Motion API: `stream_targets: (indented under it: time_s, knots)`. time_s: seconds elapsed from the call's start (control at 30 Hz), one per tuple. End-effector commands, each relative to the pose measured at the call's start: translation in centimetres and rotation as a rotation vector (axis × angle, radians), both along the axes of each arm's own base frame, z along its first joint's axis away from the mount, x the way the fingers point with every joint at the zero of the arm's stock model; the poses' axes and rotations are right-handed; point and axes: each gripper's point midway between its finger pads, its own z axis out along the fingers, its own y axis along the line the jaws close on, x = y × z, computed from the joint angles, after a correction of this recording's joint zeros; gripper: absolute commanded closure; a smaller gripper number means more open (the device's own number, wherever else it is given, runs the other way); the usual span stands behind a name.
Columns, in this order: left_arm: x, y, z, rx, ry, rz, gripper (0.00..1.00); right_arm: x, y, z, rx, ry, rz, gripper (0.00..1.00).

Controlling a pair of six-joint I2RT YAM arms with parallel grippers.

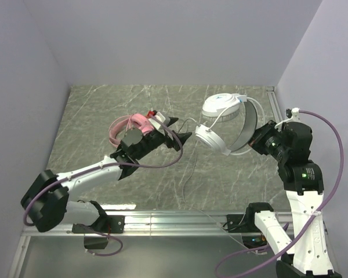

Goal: Wrap the headphones
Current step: Wrap the headphone cable with the left arm

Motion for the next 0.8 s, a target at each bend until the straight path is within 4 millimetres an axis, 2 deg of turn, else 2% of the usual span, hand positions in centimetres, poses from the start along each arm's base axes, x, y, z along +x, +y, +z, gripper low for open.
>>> stream_targets:
  time_s: [0.0, 0.07, 0.2, 0.27, 0.3, 0.33, 0.37, 0.4, 0.5, 0.77]
  knots:
    - [0.5, -1.3, 3.1, -0.023, -0.106, -0.053, 0.17, -0.8, 1.0, 5.0, 0.068, -0.139, 0.034, 1.00]
    - [0.7, -1.3, 3.8, -0.052, -0.133, -0.059, 0.19, -1.0, 1.2, 5.3, 0.080, -0.148, 0.039, 1.00]
    - [-0.1, -2.8, 3.3, -0.044, -0.188, -0.180, 0.17, -1.4, 1.7, 5.9, 0.106, -0.161, 0.061, 1.00]
    - [-0.9, -4.0, 3.6, -0.027, -0.218, -0.266, 0.26, -1.5, 1.7, 6.1, 0.114, -0.168, 0.063, 1.00]
    - [-1.0, -4.6, 3.0, -0.007, -0.211, -0.299, 0.32, -1.5, 1.8, 6.2, 0.115, -0.169, 0.063, 1.00]
    - [-1.2, -5.1, 2.6, 0.012, -0.207, -0.335, 0.42, -1.6, 1.8, 6.2, 0.115, -0.169, 0.063, 1.00]
    - [-2.0, -5.6, 3.0, 0.016, -0.226, -0.397, 0.47, -1.5, 1.7, 6.2, 0.113, -0.170, 0.062, 1.00]
    - [-2.3, -6.0, 2.7, 0.027, -0.229, -0.431, 0.51, -1.5, 1.7, 6.1, 0.115, -0.168, 0.061, 1.00]
    - [-3.7, -5.9, 2.9, 0.014, -0.261, -0.492, 0.50, -1.2, 1.8, 5.8, 0.121, -0.161, 0.062, 1.00]
    - [-6.5, -4.9, 0.9, 0.054, -0.258, -0.580, 0.74, -0.8, 1.9, 5.7, 0.171, -0.170, 0.040, 1.00]
